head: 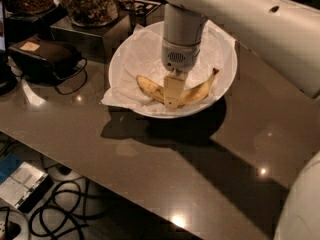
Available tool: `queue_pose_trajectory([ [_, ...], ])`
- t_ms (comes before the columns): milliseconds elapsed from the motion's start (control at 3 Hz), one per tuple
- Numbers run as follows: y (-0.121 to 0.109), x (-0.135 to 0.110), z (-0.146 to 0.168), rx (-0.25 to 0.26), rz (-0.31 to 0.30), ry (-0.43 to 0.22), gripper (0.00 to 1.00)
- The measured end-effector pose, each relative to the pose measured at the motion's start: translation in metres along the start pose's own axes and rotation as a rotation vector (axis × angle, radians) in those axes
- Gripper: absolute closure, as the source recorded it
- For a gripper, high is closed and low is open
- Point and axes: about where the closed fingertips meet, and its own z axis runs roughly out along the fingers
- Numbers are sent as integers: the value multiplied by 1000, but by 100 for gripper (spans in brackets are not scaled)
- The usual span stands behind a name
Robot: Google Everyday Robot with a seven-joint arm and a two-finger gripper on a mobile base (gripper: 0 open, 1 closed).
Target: Pick banana from white bowl
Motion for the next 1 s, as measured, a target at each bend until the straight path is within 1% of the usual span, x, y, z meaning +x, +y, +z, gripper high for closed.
queue_pose_trajectory([
  [333,-2,-1,12,-15,1,22,41],
  [667,-3,0,14,1,-3,18,59],
  [1000,-3,0,14,2,-4,17,83],
])
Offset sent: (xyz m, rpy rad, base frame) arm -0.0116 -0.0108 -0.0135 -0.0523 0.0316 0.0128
